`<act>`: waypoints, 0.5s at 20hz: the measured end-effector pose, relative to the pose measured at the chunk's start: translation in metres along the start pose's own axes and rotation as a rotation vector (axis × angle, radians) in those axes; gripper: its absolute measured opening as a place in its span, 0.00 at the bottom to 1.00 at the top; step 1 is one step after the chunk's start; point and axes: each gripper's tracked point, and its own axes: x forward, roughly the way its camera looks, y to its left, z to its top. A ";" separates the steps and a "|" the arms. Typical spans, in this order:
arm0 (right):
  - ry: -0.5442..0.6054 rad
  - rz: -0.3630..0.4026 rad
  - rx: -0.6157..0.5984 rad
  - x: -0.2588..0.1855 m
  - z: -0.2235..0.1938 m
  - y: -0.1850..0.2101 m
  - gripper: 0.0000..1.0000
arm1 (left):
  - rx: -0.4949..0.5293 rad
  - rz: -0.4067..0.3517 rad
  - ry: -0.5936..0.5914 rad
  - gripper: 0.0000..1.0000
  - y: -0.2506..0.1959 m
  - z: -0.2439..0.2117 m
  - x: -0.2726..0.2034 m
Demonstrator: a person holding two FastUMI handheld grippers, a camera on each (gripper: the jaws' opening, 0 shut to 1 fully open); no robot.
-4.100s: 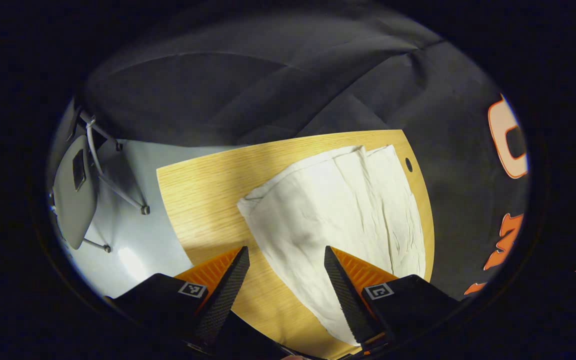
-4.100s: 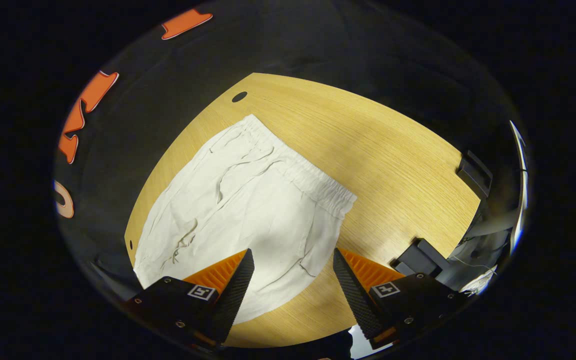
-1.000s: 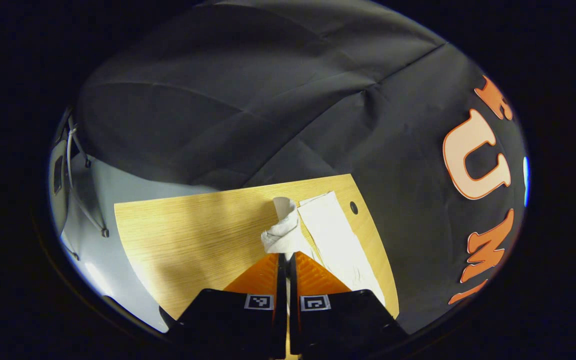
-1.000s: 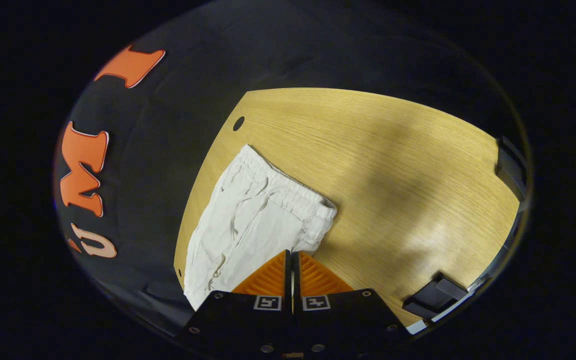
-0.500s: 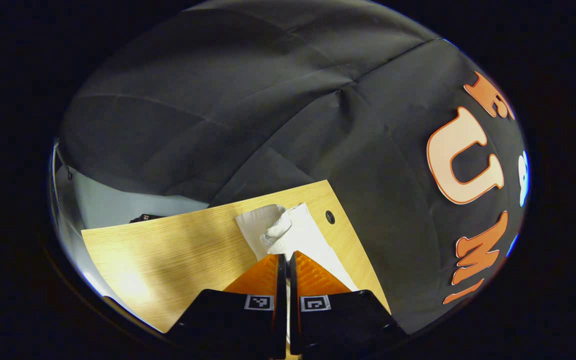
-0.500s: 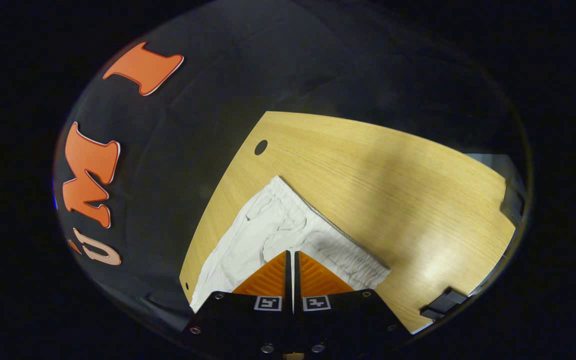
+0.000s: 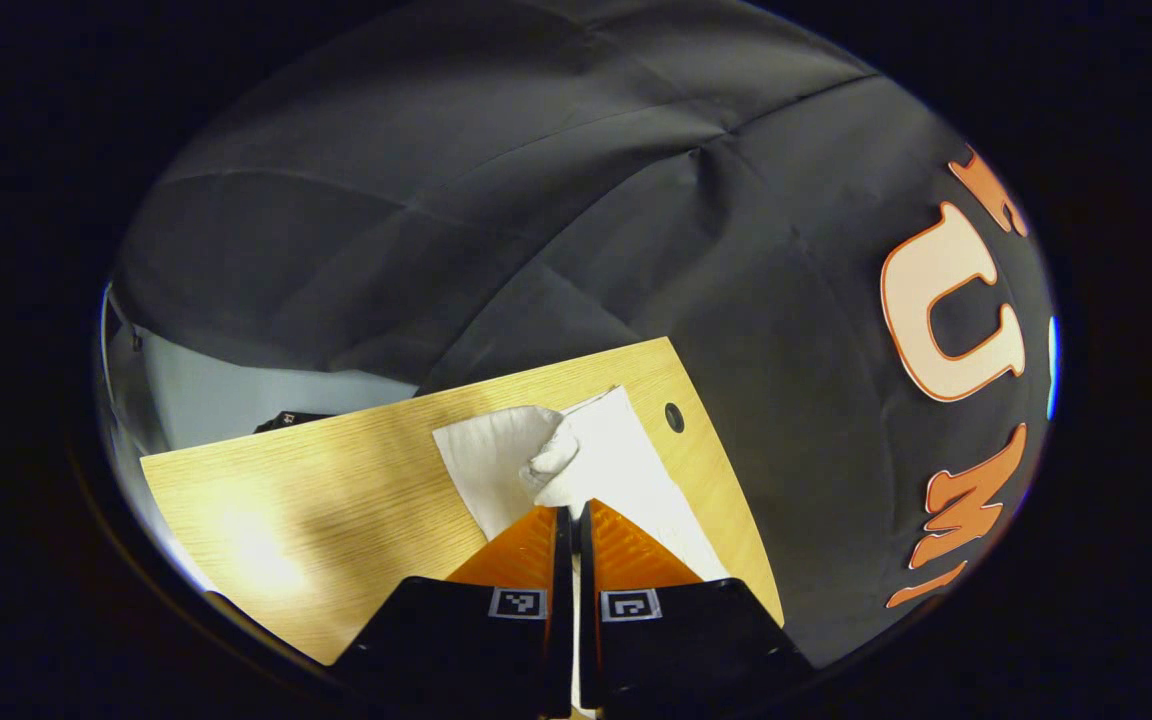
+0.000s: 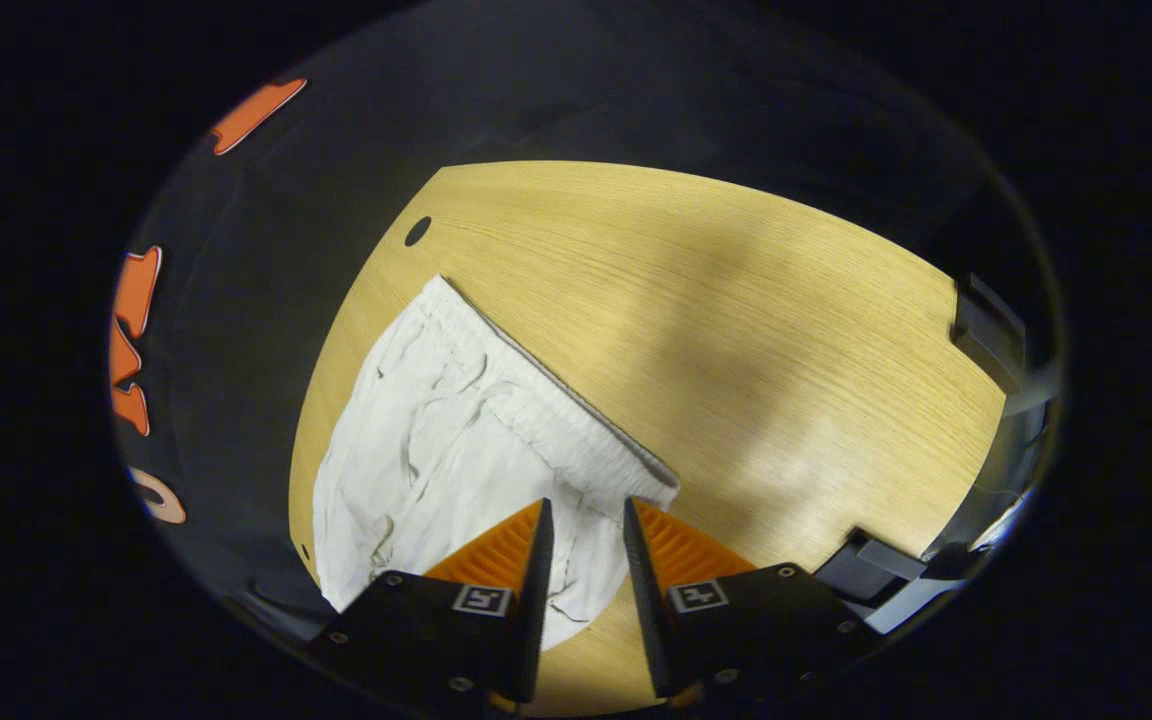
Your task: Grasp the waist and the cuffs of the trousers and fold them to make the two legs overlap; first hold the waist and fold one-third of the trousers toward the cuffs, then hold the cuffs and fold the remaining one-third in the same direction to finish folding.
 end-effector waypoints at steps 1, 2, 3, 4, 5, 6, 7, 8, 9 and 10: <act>0.005 -0.020 -0.017 0.000 -0.002 -0.003 0.60 | 0.000 0.003 0.001 0.06 0.001 -0.001 0.000; 0.008 -0.037 -0.024 0.000 -0.004 -0.006 0.66 | -0.001 0.007 0.001 0.06 0.001 0.000 -0.001; 0.001 -0.047 -0.037 0.002 -0.002 -0.009 0.70 | -0.001 0.006 -0.001 0.06 0.000 0.000 -0.001; 0.001 -0.075 -0.042 0.002 -0.003 -0.016 0.80 | 0.001 0.010 -0.004 0.06 0.001 0.000 -0.001; 0.002 -0.083 -0.035 0.003 -0.004 -0.017 0.86 | 0.000 0.016 -0.003 0.06 0.001 0.000 -0.001; -0.001 -0.077 -0.025 0.004 -0.001 -0.016 0.87 | -0.001 0.018 -0.004 0.06 0.001 0.001 -0.002; -0.018 -0.069 -0.017 0.007 0.004 -0.012 0.89 | -0.001 0.024 -0.004 0.06 0.002 0.002 -0.001; -0.031 -0.066 -0.019 0.010 0.009 -0.008 0.87 | -0.005 0.030 -0.003 0.06 0.002 0.002 -0.001; -0.051 -0.069 -0.042 0.015 0.012 -0.004 0.88 | -0.008 0.032 -0.004 0.06 0.001 0.002 -0.002; -0.073 -0.101 -0.079 0.019 0.014 -0.006 0.87 | -0.011 0.032 -0.007 0.06 0.001 0.003 -0.002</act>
